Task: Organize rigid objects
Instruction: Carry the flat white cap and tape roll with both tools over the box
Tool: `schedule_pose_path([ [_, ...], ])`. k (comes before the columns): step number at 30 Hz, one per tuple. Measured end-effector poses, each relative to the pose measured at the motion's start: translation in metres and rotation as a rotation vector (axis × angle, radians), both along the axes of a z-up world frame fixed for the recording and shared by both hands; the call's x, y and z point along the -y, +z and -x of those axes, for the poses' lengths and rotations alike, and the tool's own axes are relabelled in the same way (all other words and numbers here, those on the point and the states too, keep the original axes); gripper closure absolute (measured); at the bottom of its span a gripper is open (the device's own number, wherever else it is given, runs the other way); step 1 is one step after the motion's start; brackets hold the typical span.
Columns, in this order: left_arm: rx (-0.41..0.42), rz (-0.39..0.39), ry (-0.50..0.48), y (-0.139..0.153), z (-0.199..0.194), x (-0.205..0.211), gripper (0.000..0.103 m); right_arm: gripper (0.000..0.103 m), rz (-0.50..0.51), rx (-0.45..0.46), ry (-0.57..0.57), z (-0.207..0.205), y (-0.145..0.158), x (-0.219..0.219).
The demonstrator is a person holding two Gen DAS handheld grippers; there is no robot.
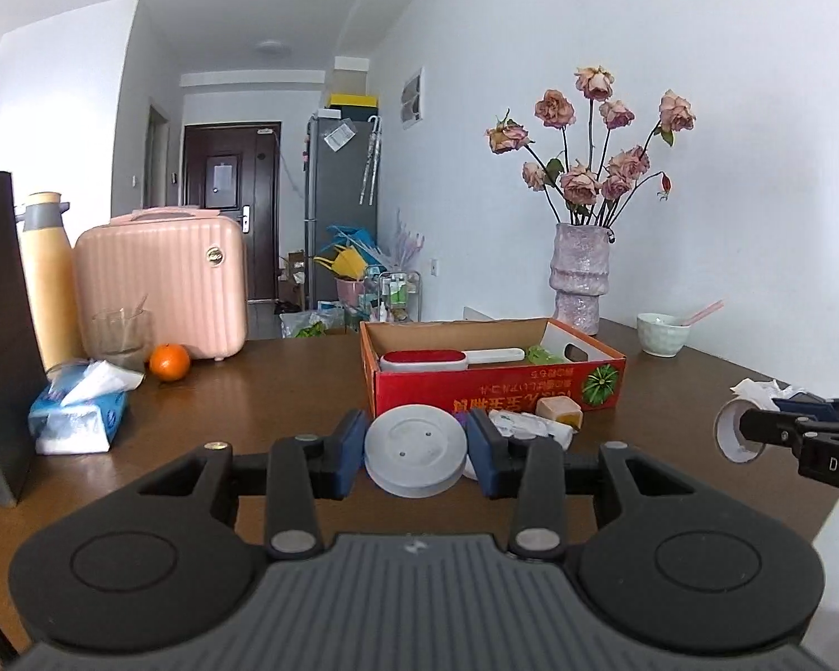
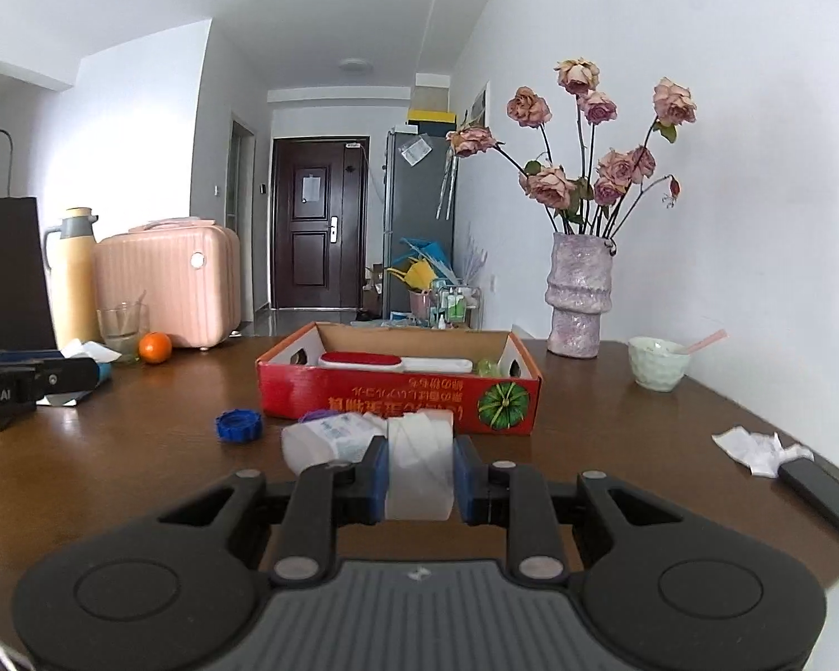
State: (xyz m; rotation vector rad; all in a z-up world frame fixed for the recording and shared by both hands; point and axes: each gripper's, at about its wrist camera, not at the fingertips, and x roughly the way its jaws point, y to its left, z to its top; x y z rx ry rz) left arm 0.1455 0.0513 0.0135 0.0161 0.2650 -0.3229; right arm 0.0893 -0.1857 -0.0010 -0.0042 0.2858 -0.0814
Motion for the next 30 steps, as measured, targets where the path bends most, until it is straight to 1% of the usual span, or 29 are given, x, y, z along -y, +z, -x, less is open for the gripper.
schedule_pose_path([
  [5,0.015,0.008,0.007,0.001,0.036,-0.01,0.063,0.08,0.0,0.043,-0.004,0.033,0.007,-0.009],
  [8,0.022,0.015,0.019,0.004,0.05,-0.017,0.063,0.08,0.021,0.073,0.006,0.037,0.019,-0.02],
  [12,0.028,0.028,0.035,0.009,0.05,-0.023,0.063,0.08,0.026,0.107,-0.008,0.043,0.026,-0.027],
  [17,0.045,0.045,0.031,0.013,0.046,-0.022,0.063,0.08,0.021,0.103,-0.02,0.041,0.025,-0.025],
  [19,0.052,0.047,0.023,0.014,0.043,-0.018,0.063,0.08,0.018,0.101,-0.023,0.038,0.024,-0.022],
  [23,0.049,0.035,0.012,0.015,0.022,-0.006,0.063,0.08,0.004,0.09,-0.03,0.019,0.021,-0.015],
  [30,0.033,0.011,0.009,0.015,-0.031,0.014,0.063,0.08,0.002,0.072,-0.03,-0.033,0.024,0.002],
])
